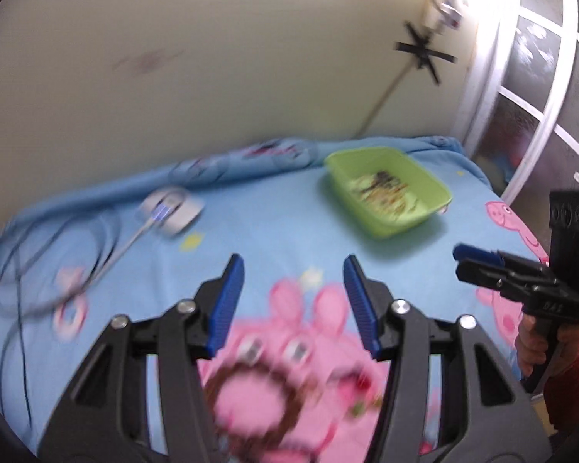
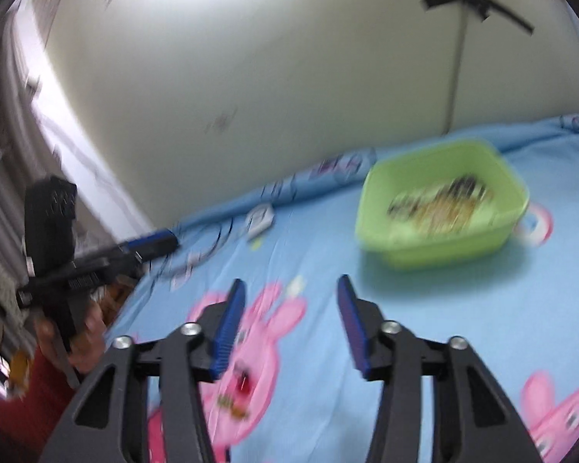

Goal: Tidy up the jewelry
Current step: 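Grasp the green pendant with the left gripper while the right grasps an orange bead charm, then carry the held charms to the green basin and open the grippers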

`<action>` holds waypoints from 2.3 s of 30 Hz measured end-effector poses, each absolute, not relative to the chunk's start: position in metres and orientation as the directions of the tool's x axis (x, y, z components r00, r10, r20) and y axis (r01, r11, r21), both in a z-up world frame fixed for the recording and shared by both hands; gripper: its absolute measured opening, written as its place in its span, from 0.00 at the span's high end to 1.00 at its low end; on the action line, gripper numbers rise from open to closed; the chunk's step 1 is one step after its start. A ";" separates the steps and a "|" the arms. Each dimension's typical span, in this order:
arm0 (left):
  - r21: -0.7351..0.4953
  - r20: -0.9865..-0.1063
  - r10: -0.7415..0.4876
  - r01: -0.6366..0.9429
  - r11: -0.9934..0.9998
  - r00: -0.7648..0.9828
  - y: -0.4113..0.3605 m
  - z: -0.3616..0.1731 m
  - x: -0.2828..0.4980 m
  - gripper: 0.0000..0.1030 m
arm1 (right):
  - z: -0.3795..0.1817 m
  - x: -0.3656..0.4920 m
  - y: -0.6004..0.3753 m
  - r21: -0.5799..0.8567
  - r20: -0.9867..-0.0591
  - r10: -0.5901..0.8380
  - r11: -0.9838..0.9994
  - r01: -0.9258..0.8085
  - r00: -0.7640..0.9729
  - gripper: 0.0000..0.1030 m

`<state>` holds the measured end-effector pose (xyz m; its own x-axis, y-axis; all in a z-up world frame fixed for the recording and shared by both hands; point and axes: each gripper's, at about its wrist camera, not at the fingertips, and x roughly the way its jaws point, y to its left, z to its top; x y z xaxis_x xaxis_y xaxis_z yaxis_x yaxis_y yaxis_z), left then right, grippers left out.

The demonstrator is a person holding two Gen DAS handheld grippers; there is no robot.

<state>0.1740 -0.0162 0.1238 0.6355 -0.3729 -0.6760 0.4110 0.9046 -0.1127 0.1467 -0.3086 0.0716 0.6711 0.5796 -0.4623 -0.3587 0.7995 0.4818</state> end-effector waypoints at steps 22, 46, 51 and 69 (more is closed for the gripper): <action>-0.113 -0.719 -0.488 0.609 0.785 0.495 -0.033 0.048 0.078 0.50 | 0.014 0.097 -0.183 0.098 -0.724 0.440 0.828 -0.553 0.531 0.98; -0.159 -0.737 -0.556 0.700 0.696 0.384 -0.117 0.072 0.127 0.84 | 0.054 0.106 -0.284 0.275 -0.550 0.506 0.861 -0.427 0.664 1.00; -0.166 -0.691 -0.613 0.741 0.650 0.383 -0.166 0.104 0.178 0.84 | 0.077 0.144 -0.332 0.305 -0.488 0.438 0.896 -0.323 0.755 1.00; -0.280 -0.724 -0.585 0.619 0.733 0.366 -0.226 0.088 0.304 0.60 | 0.072 0.213 -0.410 0.471 -0.391 0.336 0.873 -0.128 0.857 0.67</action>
